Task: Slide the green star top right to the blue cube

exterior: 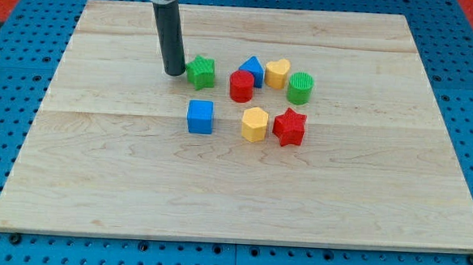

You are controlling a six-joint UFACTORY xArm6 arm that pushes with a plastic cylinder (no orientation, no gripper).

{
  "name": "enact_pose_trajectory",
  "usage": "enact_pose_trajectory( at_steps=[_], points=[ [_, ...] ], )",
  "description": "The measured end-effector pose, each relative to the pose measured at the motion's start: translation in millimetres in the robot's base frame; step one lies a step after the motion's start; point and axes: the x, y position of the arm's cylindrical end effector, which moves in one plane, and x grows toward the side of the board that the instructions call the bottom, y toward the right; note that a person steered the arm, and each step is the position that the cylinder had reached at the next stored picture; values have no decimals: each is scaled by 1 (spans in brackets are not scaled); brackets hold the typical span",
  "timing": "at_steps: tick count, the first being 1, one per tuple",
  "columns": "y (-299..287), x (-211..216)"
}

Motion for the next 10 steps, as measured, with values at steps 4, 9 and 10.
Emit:
enact_pose_trajectory(
  at_steps=[4,9,10],
  points=[
    [22,-16],
    [38,-2],
    [39,-1]
  ],
)
